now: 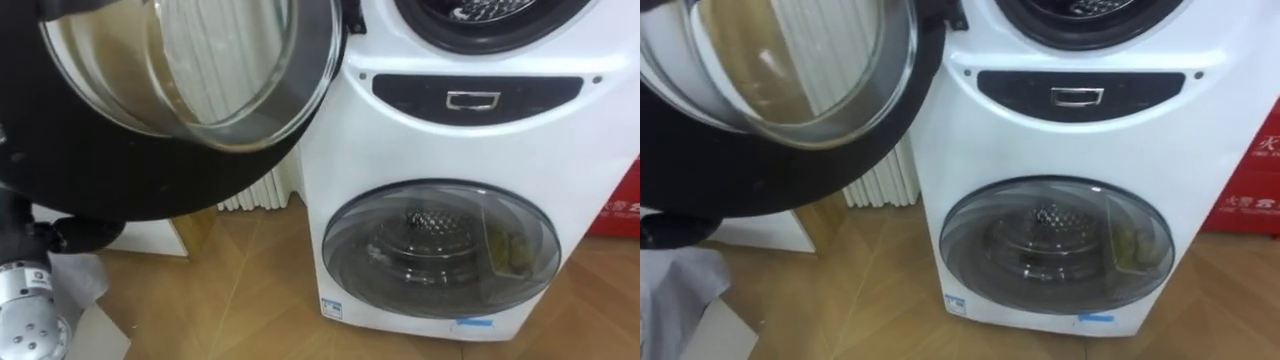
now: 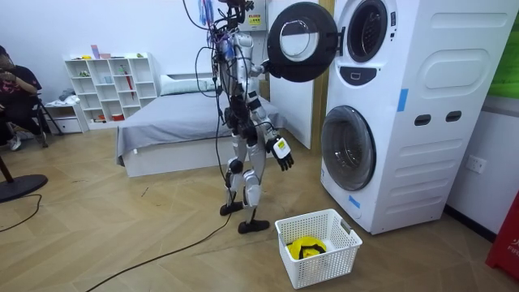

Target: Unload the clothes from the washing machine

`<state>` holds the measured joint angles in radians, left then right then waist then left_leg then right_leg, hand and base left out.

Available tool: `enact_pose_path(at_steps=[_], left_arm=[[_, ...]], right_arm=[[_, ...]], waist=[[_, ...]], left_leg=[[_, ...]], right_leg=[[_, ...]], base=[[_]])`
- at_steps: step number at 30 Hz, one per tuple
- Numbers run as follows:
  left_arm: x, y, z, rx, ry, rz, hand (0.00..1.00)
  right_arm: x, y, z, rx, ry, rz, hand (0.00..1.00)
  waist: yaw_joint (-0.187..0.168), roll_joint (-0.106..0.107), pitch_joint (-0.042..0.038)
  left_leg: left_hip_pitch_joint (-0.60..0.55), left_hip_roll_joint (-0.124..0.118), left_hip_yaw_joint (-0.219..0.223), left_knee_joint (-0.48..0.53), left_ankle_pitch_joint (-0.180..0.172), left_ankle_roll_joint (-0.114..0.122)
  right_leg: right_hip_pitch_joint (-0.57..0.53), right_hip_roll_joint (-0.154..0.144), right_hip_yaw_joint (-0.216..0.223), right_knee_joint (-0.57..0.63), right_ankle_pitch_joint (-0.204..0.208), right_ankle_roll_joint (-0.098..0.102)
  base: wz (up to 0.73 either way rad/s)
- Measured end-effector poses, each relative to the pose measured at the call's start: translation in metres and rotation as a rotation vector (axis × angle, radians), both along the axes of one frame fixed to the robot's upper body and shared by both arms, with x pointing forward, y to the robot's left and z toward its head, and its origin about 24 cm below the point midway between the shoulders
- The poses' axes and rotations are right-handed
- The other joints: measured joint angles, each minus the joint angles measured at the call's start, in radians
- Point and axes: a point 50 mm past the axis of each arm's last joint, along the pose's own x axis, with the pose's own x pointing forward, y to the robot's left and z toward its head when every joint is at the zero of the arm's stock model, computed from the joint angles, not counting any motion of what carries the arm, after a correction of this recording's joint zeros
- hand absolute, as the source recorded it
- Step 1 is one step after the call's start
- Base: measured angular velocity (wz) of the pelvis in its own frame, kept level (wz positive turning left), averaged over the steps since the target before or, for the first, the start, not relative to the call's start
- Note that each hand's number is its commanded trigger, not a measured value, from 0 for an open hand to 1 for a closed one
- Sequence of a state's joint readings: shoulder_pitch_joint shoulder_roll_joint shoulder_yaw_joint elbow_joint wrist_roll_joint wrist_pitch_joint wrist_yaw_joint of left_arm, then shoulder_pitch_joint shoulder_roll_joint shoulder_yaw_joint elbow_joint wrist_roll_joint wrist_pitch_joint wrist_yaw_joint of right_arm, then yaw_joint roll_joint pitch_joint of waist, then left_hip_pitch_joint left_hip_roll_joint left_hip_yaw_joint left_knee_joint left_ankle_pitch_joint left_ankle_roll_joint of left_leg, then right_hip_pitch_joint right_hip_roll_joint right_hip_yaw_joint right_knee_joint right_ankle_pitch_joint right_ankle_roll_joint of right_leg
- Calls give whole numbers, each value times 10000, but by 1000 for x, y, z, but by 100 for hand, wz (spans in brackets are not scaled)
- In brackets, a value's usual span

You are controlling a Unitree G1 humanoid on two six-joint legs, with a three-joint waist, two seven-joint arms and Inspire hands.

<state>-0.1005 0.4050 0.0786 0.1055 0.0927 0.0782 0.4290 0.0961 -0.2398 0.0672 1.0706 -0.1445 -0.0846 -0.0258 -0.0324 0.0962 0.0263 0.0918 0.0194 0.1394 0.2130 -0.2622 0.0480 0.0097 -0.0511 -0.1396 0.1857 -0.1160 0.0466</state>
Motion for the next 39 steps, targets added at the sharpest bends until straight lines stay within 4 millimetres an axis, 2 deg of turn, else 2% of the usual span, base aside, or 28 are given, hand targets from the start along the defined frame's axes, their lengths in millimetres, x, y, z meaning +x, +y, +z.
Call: enact_pose_path(at_steps=[6, 9, 13, 15, 17, 20, 24, 25, 28, 32, 35, 39], left_arm=[[-11, -28, 4, -172, -299, -1057, 0], [-22, -49, 1, -440, -292, -1920, 0], [-23, -89, -5, -458, 396, -4273, 0], [-25, -109, -12, -297, 936, -5493, 0], [-31, -136, -22, 226, 1649, -7044, 0], [-38, -162, -24, 465, 1932, -8352, 0], [-43, -177, -28, 488, 2371, -9442, 0], [-46, -182, -30, 458, 2559, -9880, 0], [-54, -198, -34, 393, 2967, -10966, 0], [-63, -213, -39, 306, 3499, -12138, 0], [-67, -216, -41, 328, 3791, -12581, 0], [-68, -218, -46, 268, 4112, -12863, 0]], right_arm=[[3, 3, -1, 185, 122, 118, 0], [3, 3, -2, 221, 135, 112, 0], [8, 14, -3, 382, 89, 459, 0], [12, 19, -4, 418, 47, 779, 0], [19, 26, -4, 513, -67, 1017, 0], [21, 28, -4, 551, -28, 1213, 0], [19, 27, -5, 664, 78, 920, 0], [19, 27, -5, 702, 92, 915, 0], [19, 28, -5, 746, 60, 851, 0], [20, 31, -5, 865, 39, 797, 0], [21, 32, -5, 884, -22, 784, 0], [22, 34, -5, 992, -68, 654, 0]], waist=[[-10, -79, -39], [-27, -139, -46], [-25, -440, -62], [-37, -549, -99], [-280, -613, -144], [-604, -603, -164], [-828, -535, -206], [-942, -570, -183], [-1090, -525, -213], [-1091, -633, -143], [-1048, -687, -109], [-1029, -739, -102]], left_leg=[[-279, -43, -17, 72, 67, 102], [-257, -128, 7, 68, 106, 159], [-258, -184, 264, 85, 178, 229], [-245, -179, 428, 78, 183, 239], [-217, -163, 514, 53, 180, 240], [-206, -112, 769, 28, 173, 228], [-29, 11, 1016, -97, 146, 103], [51, 34, 1044, -128, 151, 67], [100, 45, 1117, -175, 133, 7], [253, 86, 1207, -284, 141, -80], [251, 107, 1293, -336, 142, -105], [244, 116, 1329, -386, 131, -123]], right_leg=[[-71, -111, -4, 23, 140, 11], [-44, -221, 0, 26, 112, 55], [46, -340, -5, 0, 135, 122], [52, -351, 0, -6, 163, 156], [110, -338, -25, -90, 242, 222], [60, -300, 23, -150, 270, 239], [47, -147, 106, -144, 311, 173], [78, -100, 146, -143, 307, 167], [50, -16, 174, -140, 282, 125], [19, 87, 292, -108, 233, 44], [-147, 123, 315, 30, 206, 3], [-221, 164, 382, 33, 207, 2]], base=[[18], [23], [12], [-18], [-22], [-23], [-28], [-16], [-13], [-13], [-13], [-12]])
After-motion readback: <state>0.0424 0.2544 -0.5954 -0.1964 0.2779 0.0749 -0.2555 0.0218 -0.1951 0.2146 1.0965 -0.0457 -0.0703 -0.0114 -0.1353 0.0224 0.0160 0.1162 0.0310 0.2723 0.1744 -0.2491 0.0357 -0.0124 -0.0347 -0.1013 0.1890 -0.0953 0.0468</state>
